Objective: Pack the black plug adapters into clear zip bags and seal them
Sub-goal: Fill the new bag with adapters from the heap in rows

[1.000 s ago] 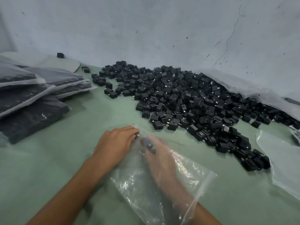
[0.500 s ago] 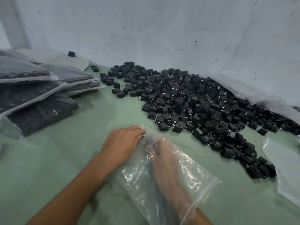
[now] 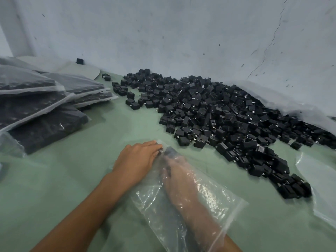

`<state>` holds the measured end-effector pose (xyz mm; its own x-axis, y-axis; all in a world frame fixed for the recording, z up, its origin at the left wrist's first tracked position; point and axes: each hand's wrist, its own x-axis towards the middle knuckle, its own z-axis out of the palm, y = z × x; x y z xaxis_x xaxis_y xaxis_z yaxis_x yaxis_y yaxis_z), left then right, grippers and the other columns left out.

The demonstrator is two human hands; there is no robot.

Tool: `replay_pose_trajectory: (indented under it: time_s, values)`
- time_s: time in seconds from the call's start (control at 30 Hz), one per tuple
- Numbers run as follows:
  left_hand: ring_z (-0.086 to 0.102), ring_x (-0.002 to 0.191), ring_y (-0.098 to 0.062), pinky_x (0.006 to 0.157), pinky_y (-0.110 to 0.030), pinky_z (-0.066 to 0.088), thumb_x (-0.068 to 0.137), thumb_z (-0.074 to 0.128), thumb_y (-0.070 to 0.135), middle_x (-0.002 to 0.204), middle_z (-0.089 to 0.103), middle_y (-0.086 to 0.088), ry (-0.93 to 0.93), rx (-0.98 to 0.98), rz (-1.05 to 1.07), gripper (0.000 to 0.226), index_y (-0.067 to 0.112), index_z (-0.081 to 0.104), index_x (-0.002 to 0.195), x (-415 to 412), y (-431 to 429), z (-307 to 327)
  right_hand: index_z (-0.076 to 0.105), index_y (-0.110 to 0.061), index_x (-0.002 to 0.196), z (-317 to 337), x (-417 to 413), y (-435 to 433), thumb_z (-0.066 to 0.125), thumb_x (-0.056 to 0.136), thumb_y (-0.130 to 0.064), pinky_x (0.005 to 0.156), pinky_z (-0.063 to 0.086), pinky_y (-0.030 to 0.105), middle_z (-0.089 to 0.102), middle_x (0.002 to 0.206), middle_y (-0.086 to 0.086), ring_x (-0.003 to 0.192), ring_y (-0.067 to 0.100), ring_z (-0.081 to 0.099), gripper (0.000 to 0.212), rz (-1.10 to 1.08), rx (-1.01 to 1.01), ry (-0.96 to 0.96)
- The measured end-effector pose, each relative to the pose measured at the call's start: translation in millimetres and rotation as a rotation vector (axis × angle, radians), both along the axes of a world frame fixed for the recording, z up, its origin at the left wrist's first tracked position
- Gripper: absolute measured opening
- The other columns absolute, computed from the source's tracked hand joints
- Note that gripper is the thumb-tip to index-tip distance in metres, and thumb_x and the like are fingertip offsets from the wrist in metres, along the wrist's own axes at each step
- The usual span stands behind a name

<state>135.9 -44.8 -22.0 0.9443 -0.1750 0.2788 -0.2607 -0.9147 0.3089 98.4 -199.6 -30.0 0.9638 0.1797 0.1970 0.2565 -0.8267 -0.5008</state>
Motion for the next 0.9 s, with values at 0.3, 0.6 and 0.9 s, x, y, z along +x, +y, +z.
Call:
replay_pose_trajectory:
  time_s: [0.3,0.6,0.9]
  values:
    - [0.059,0.121,-0.016,0.096,-0.037,0.044,0.104,0.043,0.033,0.144,0.052,0.017,-0.023,-0.013,-0.011,0.035,0.041,0.055,0.135,0.4,0.7,0.3,0.028,-0.012,0.152,-4.6,-1.2,-2.1,0.04,0.102,-0.018,0.121,0.02,0.035,0.033,0.154,0.007,0.143,0.021,0.029,0.051,0.094,0.03,0.032]
    - [0.059,0.117,-0.018,0.092,-0.037,0.044,0.104,0.039,0.034,0.142,0.052,0.018,-0.018,-0.008,-0.014,0.034,0.04,0.052,0.136,-2.4,-0.7,2.3,0.042,0.003,0.139,1.7,-0.3,4.9,0.045,0.091,0.001,0.108,0.036,0.021,0.046,0.135,0.012,0.12,0.02,0.049,0.048,0.124,0.251,-0.097]
    - [0.055,0.105,-0.023,0.076,-0.036,0.033,0.103,0.031,0.046,0.119,0.063,0.006,0.117,0.004,0.101,0.029,0.032,0.048,0.121,1.5,1.2,3.0,0.014,-0.02,0.157,2.1,-1.5,-4.9,0.042,0.102,-0.026,0.116,0.025,0.027,0.031,0.157,-0.003,0.14,0.014,0.035,0.061,0.065,0.046,0.008]
